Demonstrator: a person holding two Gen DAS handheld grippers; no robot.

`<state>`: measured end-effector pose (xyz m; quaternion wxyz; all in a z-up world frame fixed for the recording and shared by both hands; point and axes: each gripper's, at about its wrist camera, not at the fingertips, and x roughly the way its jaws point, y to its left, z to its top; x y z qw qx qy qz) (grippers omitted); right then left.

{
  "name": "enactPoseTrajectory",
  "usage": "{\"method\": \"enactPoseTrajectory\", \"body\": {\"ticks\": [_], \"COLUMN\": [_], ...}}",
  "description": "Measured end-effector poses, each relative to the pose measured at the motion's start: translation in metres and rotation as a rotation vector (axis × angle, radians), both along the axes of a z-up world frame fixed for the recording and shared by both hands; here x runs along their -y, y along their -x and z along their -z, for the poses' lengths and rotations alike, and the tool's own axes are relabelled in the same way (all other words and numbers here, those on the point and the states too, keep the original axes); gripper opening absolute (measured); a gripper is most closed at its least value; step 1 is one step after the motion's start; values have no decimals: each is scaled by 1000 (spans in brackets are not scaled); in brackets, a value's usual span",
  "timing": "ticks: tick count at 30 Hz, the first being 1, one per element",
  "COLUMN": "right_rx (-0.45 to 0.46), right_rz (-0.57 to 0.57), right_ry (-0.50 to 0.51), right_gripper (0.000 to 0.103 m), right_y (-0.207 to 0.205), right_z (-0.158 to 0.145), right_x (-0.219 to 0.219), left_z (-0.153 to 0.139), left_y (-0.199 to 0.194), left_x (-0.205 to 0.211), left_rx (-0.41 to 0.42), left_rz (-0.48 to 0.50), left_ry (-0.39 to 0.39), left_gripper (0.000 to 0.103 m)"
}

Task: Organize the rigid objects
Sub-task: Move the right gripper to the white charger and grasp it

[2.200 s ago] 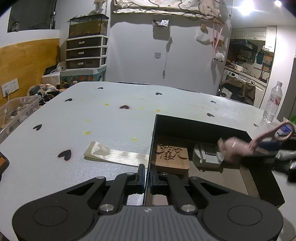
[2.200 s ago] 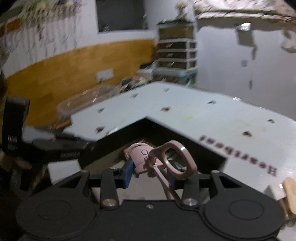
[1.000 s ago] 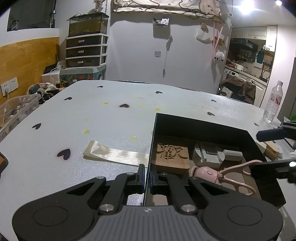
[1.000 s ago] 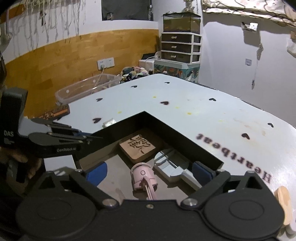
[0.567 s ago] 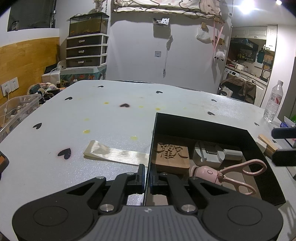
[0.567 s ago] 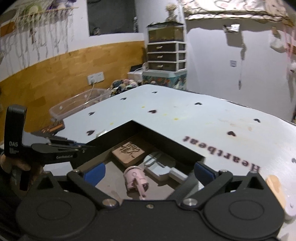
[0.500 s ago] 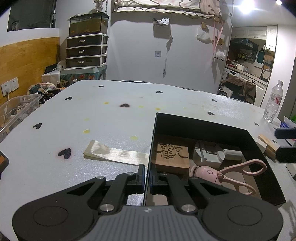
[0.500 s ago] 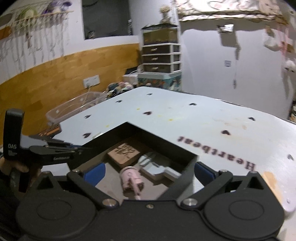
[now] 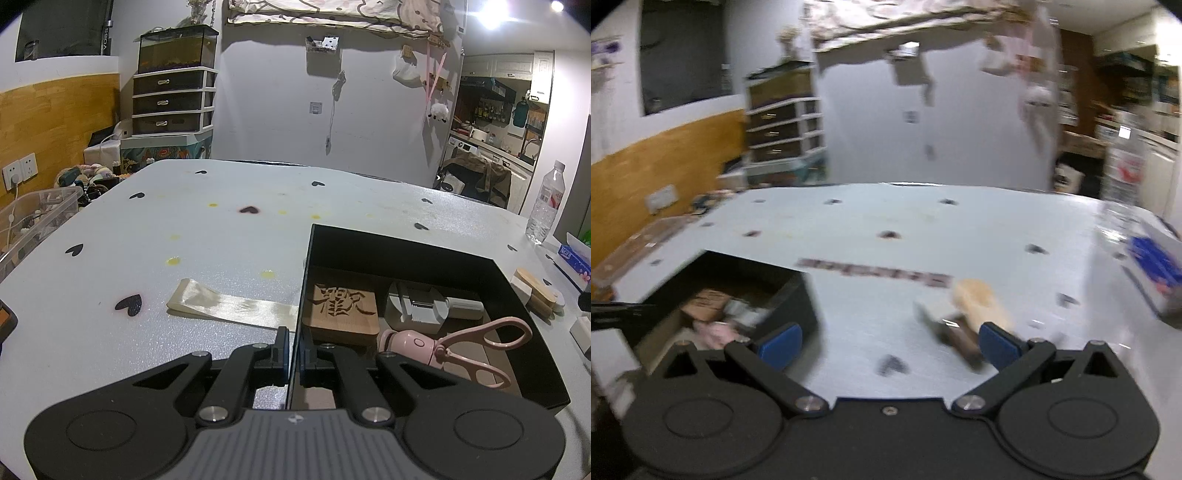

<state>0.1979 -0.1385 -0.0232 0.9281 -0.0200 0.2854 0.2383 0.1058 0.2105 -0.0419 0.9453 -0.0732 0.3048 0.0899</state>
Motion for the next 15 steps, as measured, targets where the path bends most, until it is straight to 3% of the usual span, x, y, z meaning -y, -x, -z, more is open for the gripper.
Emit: {"method": "enactPoseTrajectory", "body": {"ticks": [10,15], "right_rx": [-44,-93], "right_rz": [278,329], "right_ry": [61,79], "right_gripper": [103,103], "right_y": [-18,-30], "right_z": [27,43], "right_x": [59,73], "left_z": [2,5], "left_y": [-1,0], "left_x": [0,1], "left_rx": [-3,-7], "left_rz": [0,1], "left_ry": [2,5], "left_gripper": [5,4]}}
